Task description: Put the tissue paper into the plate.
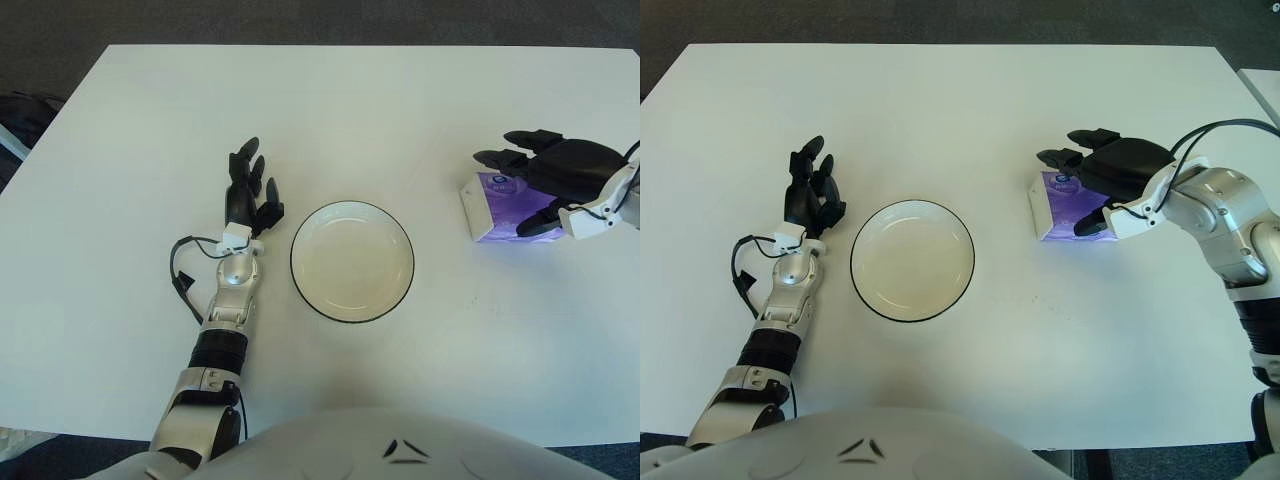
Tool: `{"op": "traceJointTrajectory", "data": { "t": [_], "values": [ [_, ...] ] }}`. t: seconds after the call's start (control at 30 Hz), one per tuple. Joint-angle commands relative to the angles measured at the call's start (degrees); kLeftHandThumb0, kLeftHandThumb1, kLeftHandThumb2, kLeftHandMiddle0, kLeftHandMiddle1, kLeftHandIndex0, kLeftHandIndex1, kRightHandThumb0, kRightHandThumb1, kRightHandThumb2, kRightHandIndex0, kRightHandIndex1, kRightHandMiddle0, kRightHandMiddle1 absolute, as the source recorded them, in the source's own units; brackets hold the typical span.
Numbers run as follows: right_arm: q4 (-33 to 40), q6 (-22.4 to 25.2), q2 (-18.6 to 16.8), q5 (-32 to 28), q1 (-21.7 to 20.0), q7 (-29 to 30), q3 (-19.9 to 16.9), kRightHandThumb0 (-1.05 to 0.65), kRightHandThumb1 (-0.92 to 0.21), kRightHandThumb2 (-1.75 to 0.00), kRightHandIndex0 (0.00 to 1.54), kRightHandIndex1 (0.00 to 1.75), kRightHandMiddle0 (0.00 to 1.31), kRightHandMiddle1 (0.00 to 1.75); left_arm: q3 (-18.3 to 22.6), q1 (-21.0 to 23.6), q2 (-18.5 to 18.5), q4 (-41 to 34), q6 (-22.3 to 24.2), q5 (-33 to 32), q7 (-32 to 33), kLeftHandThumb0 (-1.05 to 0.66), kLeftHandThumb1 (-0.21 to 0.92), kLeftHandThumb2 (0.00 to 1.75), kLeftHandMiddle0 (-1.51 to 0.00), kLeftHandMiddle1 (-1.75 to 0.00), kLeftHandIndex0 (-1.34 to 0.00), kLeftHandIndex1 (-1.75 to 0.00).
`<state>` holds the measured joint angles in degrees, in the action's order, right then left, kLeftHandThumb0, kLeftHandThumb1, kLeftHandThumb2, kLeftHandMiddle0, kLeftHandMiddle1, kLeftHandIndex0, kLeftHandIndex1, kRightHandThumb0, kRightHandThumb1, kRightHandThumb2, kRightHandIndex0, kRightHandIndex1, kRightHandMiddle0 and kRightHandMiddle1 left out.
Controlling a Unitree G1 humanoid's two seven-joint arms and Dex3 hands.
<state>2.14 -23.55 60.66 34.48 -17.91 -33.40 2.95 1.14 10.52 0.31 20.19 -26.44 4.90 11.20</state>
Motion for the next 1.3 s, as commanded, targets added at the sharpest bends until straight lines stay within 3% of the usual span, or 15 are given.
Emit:
{"op": "traceJointTrajectory", "data": {
  "t": [0.0,0.37,1.27],
  "values": [
    [-1.3,-0.8,-0.3,0.3,-0.6,1.1,0.6,-1.05,-0.92,-0.46,0.00,0.00,0.00,0.00,-0.1,-7.0,-0.1,5.7,0.8,0.8,-0.2,-0.68,0.92,0.78,-0.42,-0.01,0.00,-0.74],
    [-3.3,-1.2,-0.7,1.0,0.4,1.8,1.6,-1.05,-0.92,-0.44,0.00,0.00,0.00,0.00,0.1,-7.3,-0.1,5.5,0.4,0.6,-0.2,-0.67,0.92,0.78,-0.42,-0.01,0.00,-0.73],
    [-2.6,4.2,-0.1,0.9,4.4,-0.7,1.6,-1.05,-0.92,-0.41,0.00,0.00,0.00,0.00,0.6,-7.7,0.7,5.0,0.8,0.1,-1.0,-0.68,0.92,0.78,-0.42,-0.01,0.00,-0.73]
  ]
}}
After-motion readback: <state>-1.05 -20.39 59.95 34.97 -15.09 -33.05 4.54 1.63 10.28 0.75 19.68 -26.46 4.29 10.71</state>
